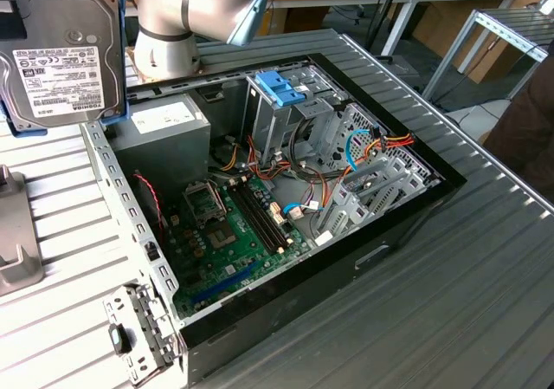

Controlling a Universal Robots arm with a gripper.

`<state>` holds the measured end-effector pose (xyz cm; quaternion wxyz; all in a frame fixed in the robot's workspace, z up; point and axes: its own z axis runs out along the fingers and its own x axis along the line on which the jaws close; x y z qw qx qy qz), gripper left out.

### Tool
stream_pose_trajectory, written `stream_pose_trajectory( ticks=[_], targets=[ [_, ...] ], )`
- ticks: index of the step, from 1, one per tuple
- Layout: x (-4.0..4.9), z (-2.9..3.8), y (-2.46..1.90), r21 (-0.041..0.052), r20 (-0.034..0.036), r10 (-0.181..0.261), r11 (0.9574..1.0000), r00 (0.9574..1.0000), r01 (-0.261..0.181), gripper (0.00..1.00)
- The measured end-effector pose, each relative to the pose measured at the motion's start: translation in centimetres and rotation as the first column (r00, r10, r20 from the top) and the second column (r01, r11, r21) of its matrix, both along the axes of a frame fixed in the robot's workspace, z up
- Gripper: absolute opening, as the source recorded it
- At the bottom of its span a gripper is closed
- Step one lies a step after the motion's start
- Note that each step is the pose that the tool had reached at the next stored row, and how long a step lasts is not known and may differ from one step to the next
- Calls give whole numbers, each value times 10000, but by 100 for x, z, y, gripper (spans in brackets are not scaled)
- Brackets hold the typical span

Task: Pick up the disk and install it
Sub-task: 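Pick up the disk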

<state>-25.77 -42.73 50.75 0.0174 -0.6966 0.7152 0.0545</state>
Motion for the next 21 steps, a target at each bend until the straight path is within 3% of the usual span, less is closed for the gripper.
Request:
stream_pose_trajectory(
  ticks=[21],
  targets=[
    [20,-1,-79,1,1,0,10000,10000,0,37]
  ],
)
